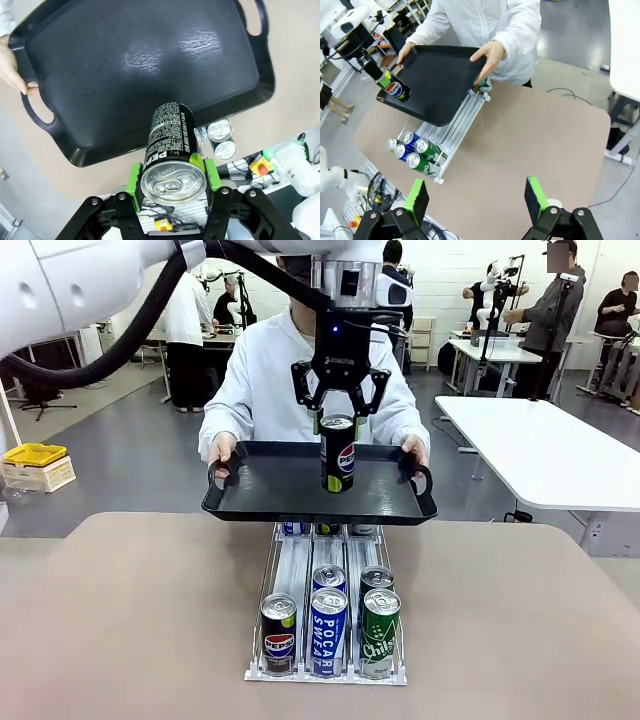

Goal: Retrieve and hand over the desired beverage to the person.
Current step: Place the picked can on the Handle tray extended by the person.

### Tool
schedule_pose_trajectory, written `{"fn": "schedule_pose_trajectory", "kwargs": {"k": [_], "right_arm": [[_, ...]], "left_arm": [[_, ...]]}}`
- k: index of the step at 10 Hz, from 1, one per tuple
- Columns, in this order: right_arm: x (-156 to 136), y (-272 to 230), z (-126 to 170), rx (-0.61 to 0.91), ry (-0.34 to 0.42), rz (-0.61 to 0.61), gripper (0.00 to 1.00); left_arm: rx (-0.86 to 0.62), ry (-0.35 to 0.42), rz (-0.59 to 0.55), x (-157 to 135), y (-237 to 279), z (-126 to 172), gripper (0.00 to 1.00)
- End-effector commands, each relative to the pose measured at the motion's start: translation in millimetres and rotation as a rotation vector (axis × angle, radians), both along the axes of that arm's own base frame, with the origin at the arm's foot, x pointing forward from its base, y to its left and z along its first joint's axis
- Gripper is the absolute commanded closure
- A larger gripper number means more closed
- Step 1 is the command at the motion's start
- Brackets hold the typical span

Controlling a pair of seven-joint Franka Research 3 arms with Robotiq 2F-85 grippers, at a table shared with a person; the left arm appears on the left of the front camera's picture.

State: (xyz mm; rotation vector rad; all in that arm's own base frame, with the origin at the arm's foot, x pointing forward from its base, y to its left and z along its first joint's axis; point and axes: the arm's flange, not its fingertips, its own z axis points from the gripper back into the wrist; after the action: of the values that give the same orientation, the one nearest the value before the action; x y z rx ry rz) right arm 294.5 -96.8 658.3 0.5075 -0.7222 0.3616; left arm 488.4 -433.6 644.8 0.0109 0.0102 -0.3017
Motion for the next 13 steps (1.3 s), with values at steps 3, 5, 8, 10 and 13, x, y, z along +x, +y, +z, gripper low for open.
{"fn": "schedule_pose_trajectory", "kwargs": {"k": [3,5,8,10,13], "right_arm": [[1.0,0.9,-0.1,-0.009,0.005,-0.005,0.00],[1.0,0.9,-0.1,-0.009,0.005,-0.005,0.00],[1.0,0.9,-0.1,-0.009,0.005,-0.005,0.00],[1.0,0.9,-0.1,-0.009,0.005,-0.005,0.00],[1.0,0.9,-0.1,-0.009,0.005,-0.005,0.00]], "left_arm": [[0.003,0.085,0.083,73.2,-7.1,21.7,0.41],[-0.005,0.064,0.115,81.1,6.4,16.5,0.41],[-0.017,-0.028,0.218,85.4,17.7,3.7,0.41],[-0.022,-0.027,0.266,93.9,21.6,2.8,0.41],[0.012,-0.033,0.358,103.0,17.8,-6.7,0.41]]}}
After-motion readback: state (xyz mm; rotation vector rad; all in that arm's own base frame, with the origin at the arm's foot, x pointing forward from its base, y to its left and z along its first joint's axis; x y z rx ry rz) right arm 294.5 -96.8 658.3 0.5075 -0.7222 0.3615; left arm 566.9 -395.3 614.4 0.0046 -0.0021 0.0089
